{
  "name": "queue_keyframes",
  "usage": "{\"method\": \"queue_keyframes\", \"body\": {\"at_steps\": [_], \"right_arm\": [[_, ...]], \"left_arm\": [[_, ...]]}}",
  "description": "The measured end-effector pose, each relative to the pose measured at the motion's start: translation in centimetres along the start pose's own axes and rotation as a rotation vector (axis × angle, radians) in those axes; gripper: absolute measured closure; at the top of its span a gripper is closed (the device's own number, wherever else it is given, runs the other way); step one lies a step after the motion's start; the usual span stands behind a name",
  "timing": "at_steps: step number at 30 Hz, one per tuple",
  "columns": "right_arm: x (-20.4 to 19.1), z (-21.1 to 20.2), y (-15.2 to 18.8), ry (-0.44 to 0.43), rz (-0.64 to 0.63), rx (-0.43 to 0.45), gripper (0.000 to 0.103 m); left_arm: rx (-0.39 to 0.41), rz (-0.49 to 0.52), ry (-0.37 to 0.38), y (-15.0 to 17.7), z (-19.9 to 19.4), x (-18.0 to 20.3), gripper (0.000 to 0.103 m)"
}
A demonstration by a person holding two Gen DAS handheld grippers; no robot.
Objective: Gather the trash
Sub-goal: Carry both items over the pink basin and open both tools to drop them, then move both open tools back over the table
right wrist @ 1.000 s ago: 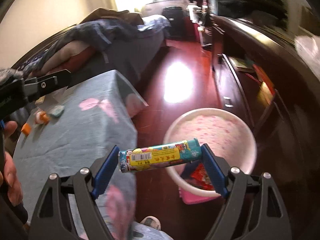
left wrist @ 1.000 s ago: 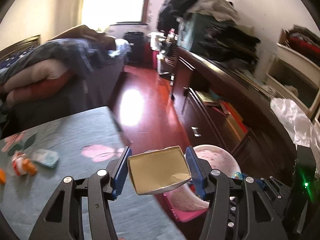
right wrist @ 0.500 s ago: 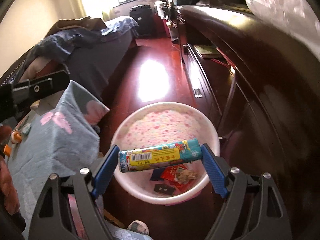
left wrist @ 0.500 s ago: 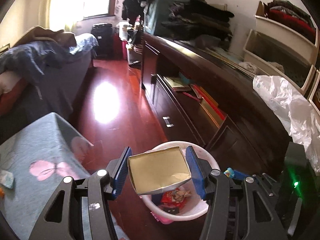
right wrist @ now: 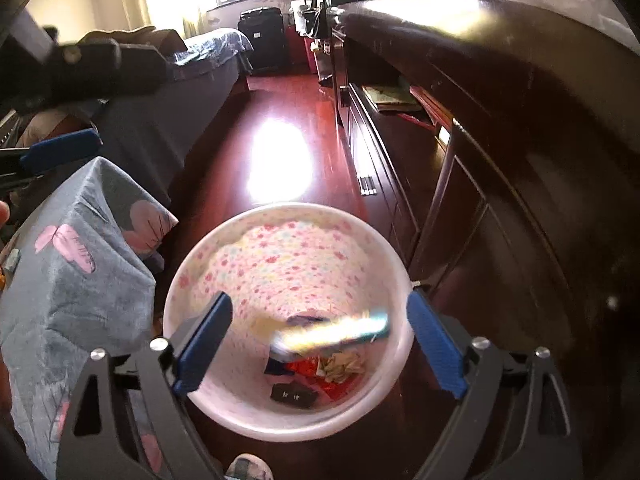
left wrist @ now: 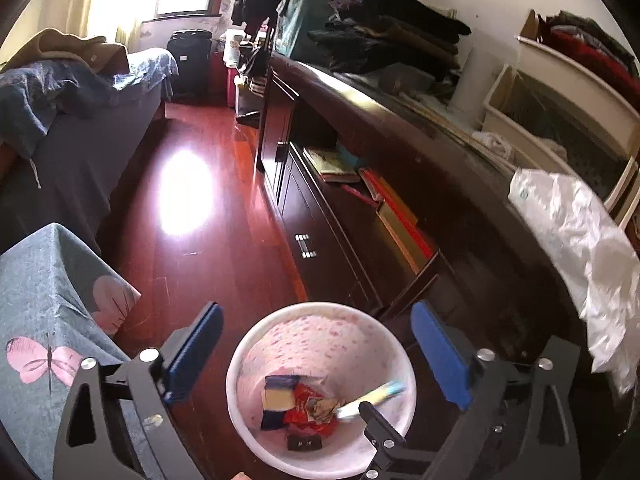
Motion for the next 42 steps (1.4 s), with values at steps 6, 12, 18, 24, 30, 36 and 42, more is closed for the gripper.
{"method": "queue_keyframes", "body": {"at_steps": [6, 12, 18, 24, 30, 36, 42], "right_arm": [[-0.4, -0.2, 0.0, -0.005, -0.002, -0.005, 0.012], [-2.0, -1.0, 0.4, -0.025, -0.003, -0.028, 0.012], [-5.9, -2.7, 0.5, -0.086, -0.031, -0.042, 0.010], [-12.1, -4.6, 0.3, -0.184, -0.105, -0.041, 0.008], [-19.4, -6.4, 0.5, -0.295, -0.205, -0.036, 0.007], [-26.1, -8.2, 1.5, -0.392, -0.289, -0.038, 0.007], [-30.9, -8.9, 2.4, -0.444, -0.352, -0.050, 0.007]], "left_arm": [[0.030, -0.018, -0.031, -0.6, -1.4, -1.5, 0.007], [0.042, -0.047, -0.095, -0.2, -3.1, -4.7, 0.006], [0.058, -0.079, -0.220, 0.8, -6.4, -9.5, 0.006], [0.084, -0.124, -0.400, 2.9, -11.6, -16.3, 0.004], [0.101, -0.193, -0.586, 5.3, -16.9, -23.9, 0.004], [0.120, -0.324, -0.701, 7.7, -21.6, -30.9, 0.004], [0.084, -0.385, -0.757, 10.4, -23.5, -34.6, 0.014]]}}
Point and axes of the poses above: each gripper's, at about its wrist camera, not at the fingertips, and z roughly the way its jaws point, x to its right, y to its underside, the point moved 7 cm from there along z, roughly the way its jaws point, and after that the axes turned 6 degrees about x, right-handed, at the moved point
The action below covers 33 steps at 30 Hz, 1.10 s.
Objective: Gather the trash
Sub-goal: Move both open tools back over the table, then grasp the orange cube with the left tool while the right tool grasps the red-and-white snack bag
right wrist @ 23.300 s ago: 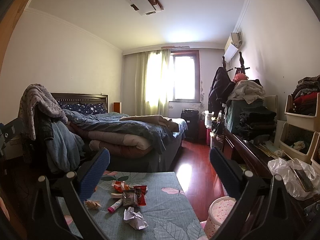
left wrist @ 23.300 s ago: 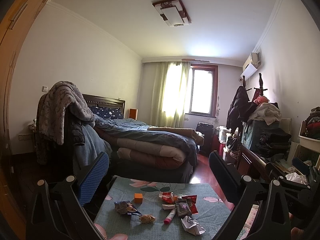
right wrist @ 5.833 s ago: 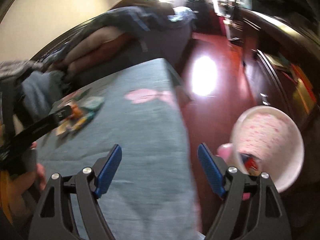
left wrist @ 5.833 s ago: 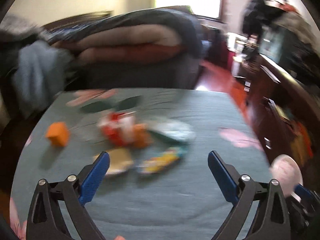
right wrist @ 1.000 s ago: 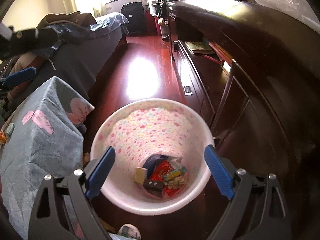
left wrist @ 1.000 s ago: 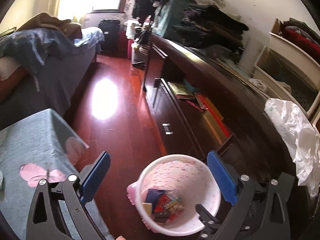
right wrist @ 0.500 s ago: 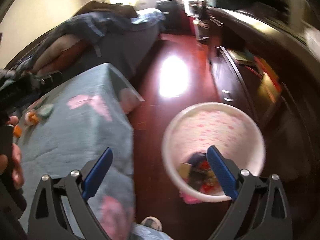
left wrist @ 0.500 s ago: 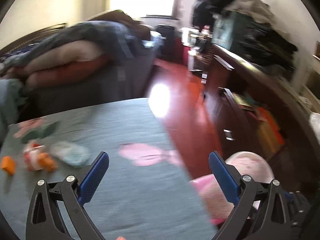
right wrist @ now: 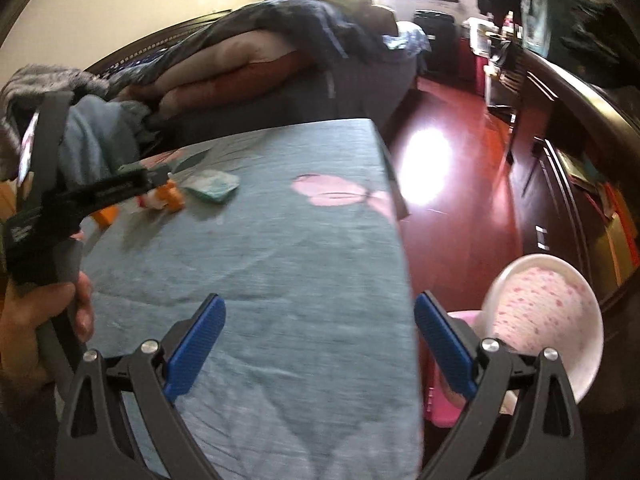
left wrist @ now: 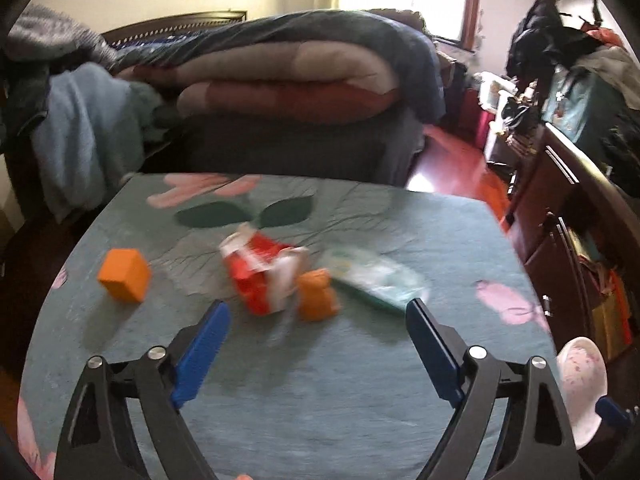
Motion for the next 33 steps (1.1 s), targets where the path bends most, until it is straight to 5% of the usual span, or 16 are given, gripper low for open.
{"method": "queue_keyframes", "body": {"at_steps": [12, 18, 20, 24, 28, 33], "right_arm": [[-7.8, 2.2, -0.9, -0.092, -0.121, -0.023, 0.007], [-11.6, 4.9, -1.8, -0.136, -0.151, -0.045, 0.007], [-12.8, 6.2, -2.3, -0.141, -0.161, -0.054, 0.007], [-14.8, 7.9, -3.6, -0.151, -0.178, -0.045, 0.007], [-16.7, 9.4, -5.2, -0.167, -0.204, -0.024, 0.007], [-19.1, 12.0, -7.3, -0.183, -0.242, -0.022, 0.008]], "left_arm": [[0.041, -0.104, -0.186, -1.4, 1.7, -12.6, 0.008], [0.005, -0.077, -0.167, -1.3, 4.7, -14.2, 0.008], [-0.013, -0.076, -0.150, -1.1, 5.2, -14.3, 0.023], [-0.030, -0.088, -0.128, -0.8, 5.9, -14.7, 0.035], [-0.032, -0.115, -0.124, -0.8, 6.0, -15.7, 0.067], [-0.006, -0.112, -0.131, -1.0, 5.1, -16.5, 0.068]]}}
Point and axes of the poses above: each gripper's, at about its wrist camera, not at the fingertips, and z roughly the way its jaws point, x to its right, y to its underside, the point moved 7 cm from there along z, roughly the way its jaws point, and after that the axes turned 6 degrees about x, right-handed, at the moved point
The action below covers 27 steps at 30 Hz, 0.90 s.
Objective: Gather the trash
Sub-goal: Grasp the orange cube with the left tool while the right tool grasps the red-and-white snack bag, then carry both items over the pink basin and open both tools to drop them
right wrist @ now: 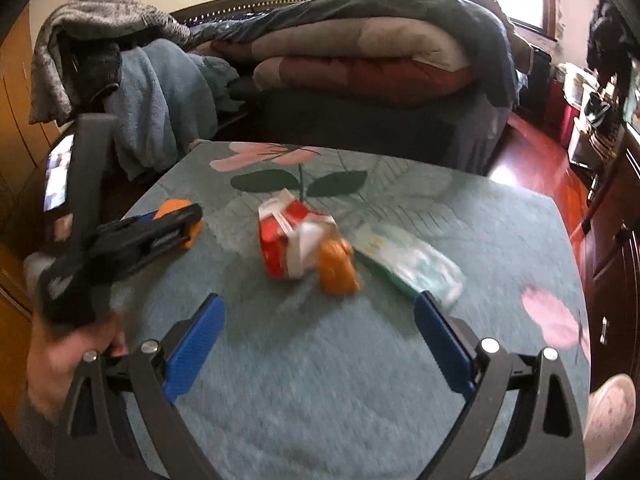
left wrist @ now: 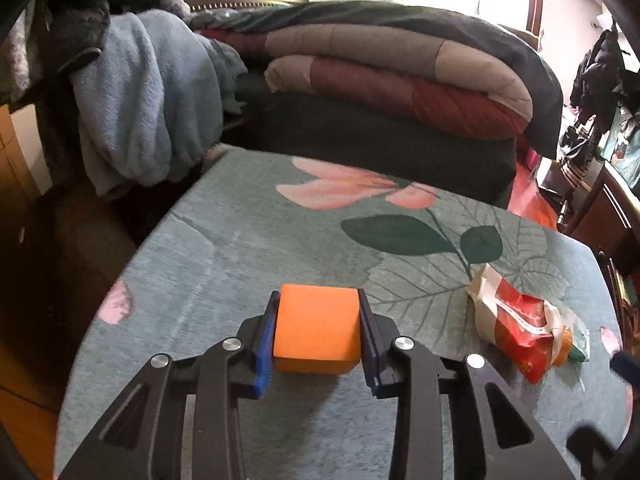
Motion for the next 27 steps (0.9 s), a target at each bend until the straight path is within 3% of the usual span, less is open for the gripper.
{"method": "queue_keyframes", "body": {"at_steps": [9, 14, 15, 21, 27], "right_arm": [[-2.6, 6.1, -2.9, -0.033, -0.072, -0.061, 0.009], [-3.6, 8.5, -2.5, -0.024, -0.116, -0.108, 0.026], [-3.7, 8.7, -2.4, -0.021, -0.124, -0.111, 0.037], [-4.1, 8.3, -3.0, -0.019, -0.147, -0.077, 0.040], [-3.5, 4.4, -4.3, -0.039, -0.116, -0.001, 0.040]], "left_arm": [[0.051, -0.071, -0.011, -1.4, -2.0, -2.7, 0.067], [0.049, -0.100, -0.023, -1.4, -2.2, -4.0, 0.067], [0.049, -0.104, -0.025, -1.4, -2.3, -4.2, 0.067], [0.046, -0.112, -0.029, -1.3, -2.3, -4.6, 0.067], [0.063, -0.104, -0.012, -1.5, -3.8, -3.9, 0.067]]}}
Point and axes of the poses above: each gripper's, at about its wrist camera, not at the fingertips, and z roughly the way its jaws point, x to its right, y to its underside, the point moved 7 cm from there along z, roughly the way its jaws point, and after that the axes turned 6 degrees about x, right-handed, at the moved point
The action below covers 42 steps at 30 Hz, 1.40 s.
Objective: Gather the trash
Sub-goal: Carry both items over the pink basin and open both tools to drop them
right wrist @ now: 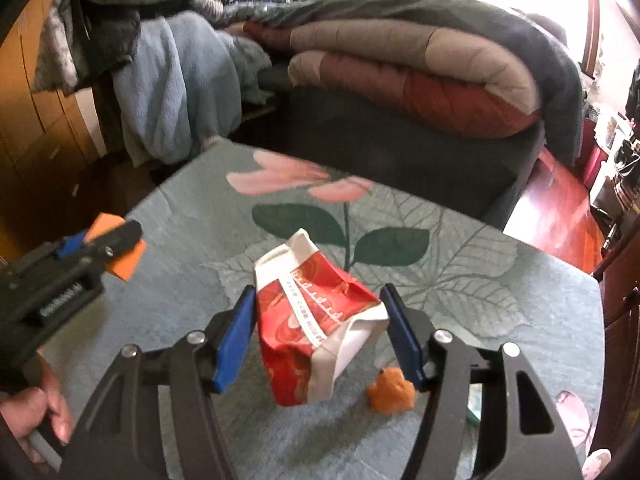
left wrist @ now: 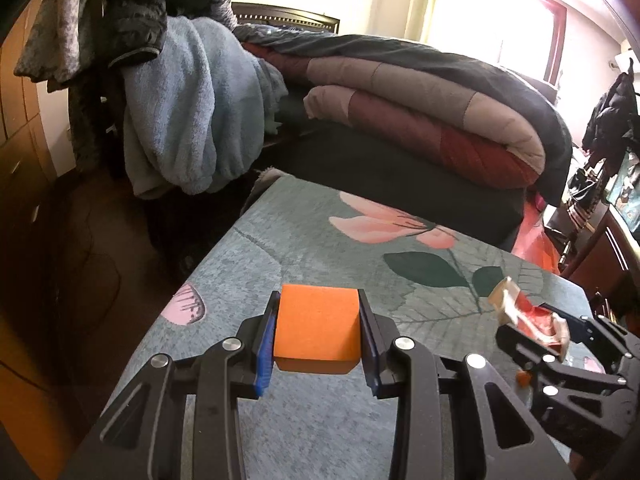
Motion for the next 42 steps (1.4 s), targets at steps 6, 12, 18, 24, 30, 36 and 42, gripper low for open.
{"method": "queue_keyframes", "body": {"at_steps": [6, 12, 18, 24, 30, 36, 42], "right_arm": [[1.4, -5.7, 1.6, -0.004, 0.051, 0.039, 0.040], [4.4, -10.6, 5.6, 0.023, 0.144, 0.048, 0.040], [8.7, -15.6, 10.4, 0.085, 0.246, 0.050, 0.040], [12.4, -20.1, 14.8, 0.151, 0.320, 0.060, 0.040], [16.7, -24.5, 19.0, 0.234, 0.395, 0.077, 0.040], [22.1, -28.6, 23.5, 0.322, 0.498, 0.088, 0.040], [26.8, -31.9, 27.8, 0.412, 0.582, 0.092, 0.040]], "left_arm": [[0.036, 0.034, 0.067, -0.5, -3.5, 3.0, 0.067], [0.059, 0.095, 0.158, 0.4, -7.3, 8.3, 0.067], [0.050, 0.170, 0.257, 2.7, -10.4, 14.5, 0.067], [0.033, 0.241, 0.347, 5.2, -12.7, 20.6, 0.067], [0.012, 0.339, 0.462, 7.8, -14.8, 27.8, 0.067], [-0.017, 0.417, 0.589, 10.6, -16.9, 34.7, 0.067], [-0.035, 0.504, 0.684, 13.5, -18.5, 41.5, 0.067]]}}
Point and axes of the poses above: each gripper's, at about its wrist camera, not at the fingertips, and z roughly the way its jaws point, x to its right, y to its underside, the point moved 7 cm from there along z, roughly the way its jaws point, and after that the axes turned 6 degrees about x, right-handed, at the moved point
